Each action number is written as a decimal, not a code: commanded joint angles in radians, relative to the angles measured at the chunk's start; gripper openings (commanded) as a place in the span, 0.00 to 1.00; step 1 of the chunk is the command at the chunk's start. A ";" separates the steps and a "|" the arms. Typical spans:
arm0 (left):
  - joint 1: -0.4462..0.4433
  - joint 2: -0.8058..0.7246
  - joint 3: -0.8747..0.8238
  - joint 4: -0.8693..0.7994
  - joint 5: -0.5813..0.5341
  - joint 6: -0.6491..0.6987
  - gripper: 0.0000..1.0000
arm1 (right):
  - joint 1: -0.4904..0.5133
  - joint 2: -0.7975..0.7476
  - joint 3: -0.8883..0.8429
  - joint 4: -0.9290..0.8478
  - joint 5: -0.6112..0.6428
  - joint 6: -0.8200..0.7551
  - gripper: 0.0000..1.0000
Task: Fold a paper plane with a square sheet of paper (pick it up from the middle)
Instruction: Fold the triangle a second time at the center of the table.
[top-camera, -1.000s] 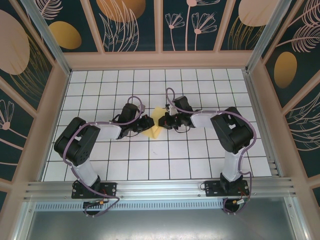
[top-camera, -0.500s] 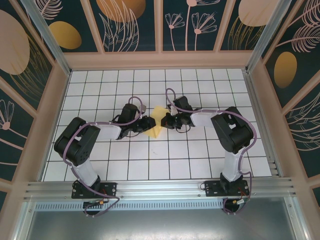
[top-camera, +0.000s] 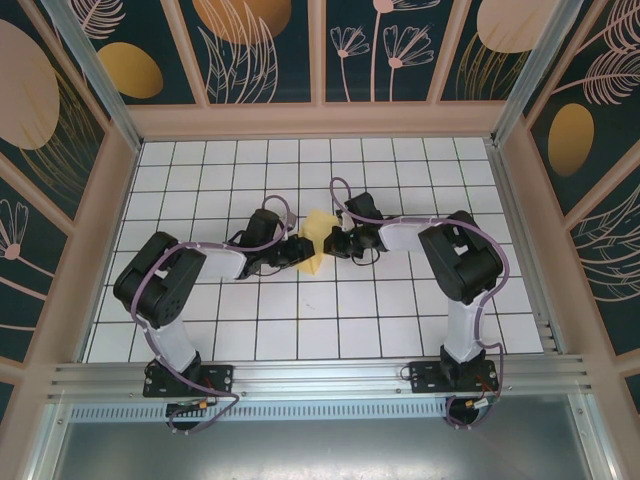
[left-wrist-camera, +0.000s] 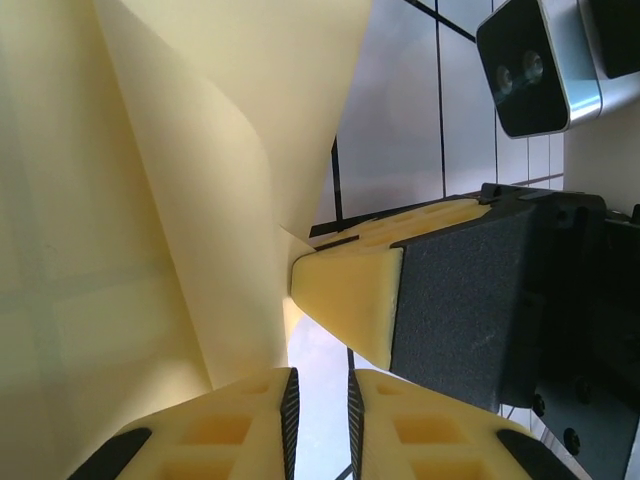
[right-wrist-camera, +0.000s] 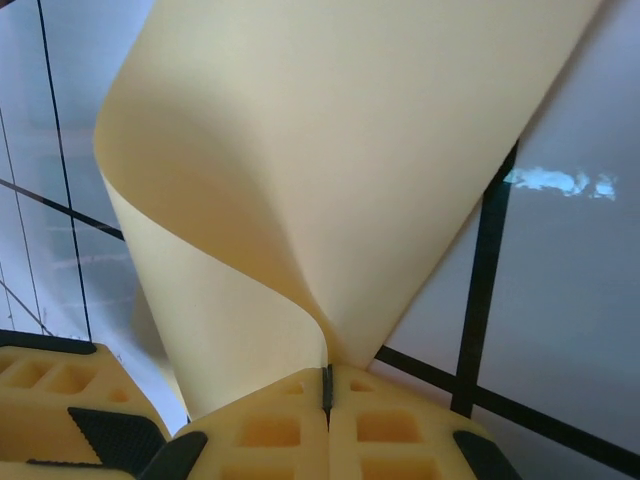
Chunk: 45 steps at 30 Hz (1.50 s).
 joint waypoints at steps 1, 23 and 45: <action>-0.009 0.019 0.027 -0.006 0.020 0.030 0.24 | -0.007 0.016 0.033 -0.021 0.024 -0.023 0.05; -0.026 0.048 0.050 -0.050 0.005 0.048 0.23 | -0.010 0.033 0.076 -0.048 0.051 -0.039 0.05; -0.030 0.063 0.058 -0.065 -0.001 0.056 0.23 | -0.009 0.048 0.111 -0.053 0.054 -0.051 0.06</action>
